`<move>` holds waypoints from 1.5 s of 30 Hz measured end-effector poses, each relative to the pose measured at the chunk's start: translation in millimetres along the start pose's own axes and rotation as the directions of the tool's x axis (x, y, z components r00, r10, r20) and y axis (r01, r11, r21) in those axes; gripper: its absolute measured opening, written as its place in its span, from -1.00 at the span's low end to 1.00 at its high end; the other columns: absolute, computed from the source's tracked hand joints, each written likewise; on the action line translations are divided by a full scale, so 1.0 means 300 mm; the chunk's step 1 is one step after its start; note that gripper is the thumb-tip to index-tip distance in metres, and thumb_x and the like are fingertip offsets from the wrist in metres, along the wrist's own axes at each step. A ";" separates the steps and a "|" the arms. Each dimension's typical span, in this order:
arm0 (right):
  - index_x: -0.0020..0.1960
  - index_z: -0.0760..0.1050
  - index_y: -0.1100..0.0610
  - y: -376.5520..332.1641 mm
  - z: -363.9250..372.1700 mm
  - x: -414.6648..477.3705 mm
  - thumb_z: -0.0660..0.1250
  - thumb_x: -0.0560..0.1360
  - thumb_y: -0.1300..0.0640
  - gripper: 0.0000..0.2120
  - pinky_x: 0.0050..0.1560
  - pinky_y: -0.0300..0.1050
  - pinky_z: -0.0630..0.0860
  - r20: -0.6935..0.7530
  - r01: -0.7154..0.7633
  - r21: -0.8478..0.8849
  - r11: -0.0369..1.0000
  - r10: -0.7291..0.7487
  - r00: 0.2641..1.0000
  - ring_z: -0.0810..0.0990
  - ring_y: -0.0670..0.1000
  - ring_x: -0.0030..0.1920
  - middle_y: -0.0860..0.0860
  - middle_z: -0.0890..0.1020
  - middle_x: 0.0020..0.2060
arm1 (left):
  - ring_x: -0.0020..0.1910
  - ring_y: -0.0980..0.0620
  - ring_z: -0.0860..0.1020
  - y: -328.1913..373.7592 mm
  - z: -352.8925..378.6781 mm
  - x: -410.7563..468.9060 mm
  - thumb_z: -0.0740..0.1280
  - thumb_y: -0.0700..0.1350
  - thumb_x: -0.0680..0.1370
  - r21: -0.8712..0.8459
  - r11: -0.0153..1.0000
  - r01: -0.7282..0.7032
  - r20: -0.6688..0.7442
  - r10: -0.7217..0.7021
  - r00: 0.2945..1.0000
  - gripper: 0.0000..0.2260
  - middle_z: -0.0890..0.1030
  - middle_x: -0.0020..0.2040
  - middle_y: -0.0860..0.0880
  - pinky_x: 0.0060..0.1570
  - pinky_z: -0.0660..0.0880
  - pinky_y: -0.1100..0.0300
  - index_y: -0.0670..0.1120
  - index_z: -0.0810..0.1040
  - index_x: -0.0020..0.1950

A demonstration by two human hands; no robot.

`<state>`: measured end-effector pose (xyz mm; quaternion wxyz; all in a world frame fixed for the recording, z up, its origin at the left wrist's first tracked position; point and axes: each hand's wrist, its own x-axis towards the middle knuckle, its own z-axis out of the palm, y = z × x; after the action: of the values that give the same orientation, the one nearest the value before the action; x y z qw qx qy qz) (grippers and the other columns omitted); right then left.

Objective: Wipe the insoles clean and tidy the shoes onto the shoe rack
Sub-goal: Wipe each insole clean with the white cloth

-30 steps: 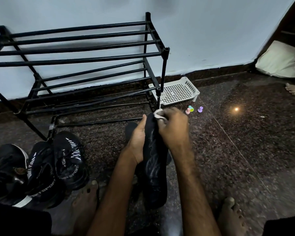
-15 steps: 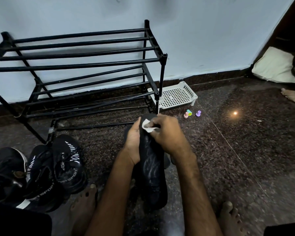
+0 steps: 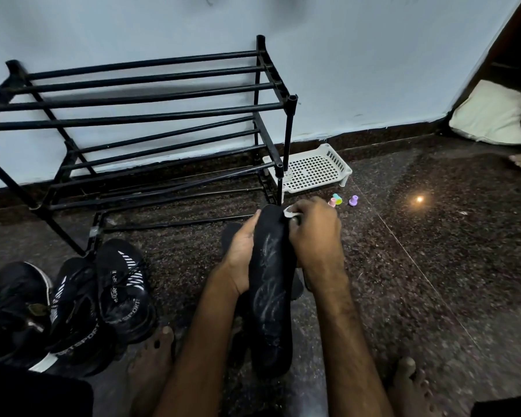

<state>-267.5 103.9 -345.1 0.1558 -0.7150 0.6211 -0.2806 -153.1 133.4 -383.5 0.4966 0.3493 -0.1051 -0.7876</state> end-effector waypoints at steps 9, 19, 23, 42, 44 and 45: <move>-0.01 0.67 0.06 0.008 0.000 0.003 0.36 0.46 0.28 -0.80 0.07 -0.08 0.58 0.155 0.035 -0.012 0.999 -0.033 0.987 0.63 0.04 -0.06 0.02 0.65 -0.03 | -0.28 -0.10 0.66 0.003 -0.009 0.003 0.08 0.21 0.64 -0.040 0.999 0.001 -0.013 -0.001 1.000 -0.42 0.67 -0.22 -0.19 -0.26 0.62 0.13 -0.21 0.70 -0.10; -0.07 0.69 0.03 0.034 0.010 0.012 0.36 0.43 0.30 -0.77 0.11 -0.08 0.58 0.275 0.064 0.051 0.997 -0.075 0.958 0.65 0.02 -0.03 -0.01 0.68 -0.03 | -0.31 -0.09 0.65 0.010 -0.017 0.001 0.07 0.20 0.63 -0.009 1.000 -0.010 -0.020 0.010 1.000 -0.41 0.66 -0.23 -0.18 -0.31 0.60 0.17 -0.21 0.70 -0.13; 0.02 0.65 0.11 -0.008 0.027 0.007 0.35 0.46 0.31 -0.79 0.10 -0.07 0.56 0.037 0.115 0.027 0.993 -0.116 0.993 0.62 0.06 -0.02 0.04 0.61 0.02 | -0.21 -0.07 0.64 -0.001 -0.002 0.005 0.12 0.21 0.62 -0.002 1.000 -0.008 -0.017 0.008 1.000 -0.48 0.66 -0.17 -0.15 -0.16 0.59 0.12 -0.17 0.68 -0.04; 0.02 0.66 0.09 -0.013 0.012 0.008 0.33 0.47 0.28 -0.79 0.08 -0.06 0.56 0.037 0.070 0.025 0.997 -0.071 0.997 0.61 0.03 -0.04 0.01 0.61 -0.01 | -0.16 -0.08 0.62 0.015 -0.011 0.007 0.17 0.19 0.60 -0.045 0.999 0.015 0.002 -0.015 1.000 -0.52 0.66 -0.15 -0.16 -0.05 0.55 0.08 -0.18 0.66 0.00; 0.00 0.67 0.11 -0.039 0.017 0.011 0.37 0.43 0.30 -0.80 0.09 -0.13 0.55 0.047 0.133 0.198 0.971 -0.145 0.988 0.61 -0.03 -0.06 -0.01 0.63 -0.05 | -0.05 -0.09 0.60 0.014 -0.004 0.015 0.19 0.20 0.59 -0.088 0.996 0.007 -0.005 -0.008 1.000 -0.53 0.65 -0.08 -0.17 0.10 0.48 0.06 -0.18 0.63 0.06; -0.02 0.68 0.11 -0.047 0.016 0.010 0.39 0.42 0.31 -0.80 0.09 -0.18 0.54 0.111 0.155 0.268 0.951 -0.190 0.976 0.61 -0.06 -0.06 -0.03 0.65 -0.07 | 0.02 -0.11 0.59 0.015 -0.006 0.017 0.19 0.22 0.58 -0.109 0.994 -0.002 -0.015 0.001 1.000 -0.51 0.64 0.00 -0.19 0.17 0.46 0.04 -0.19 0.61 0.13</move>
<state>-253.1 102.9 -340.2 0.2641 -0.7575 0.5024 -0.3225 -150.0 127.2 -384.7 0.5164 0.3275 -0.0583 -0.7891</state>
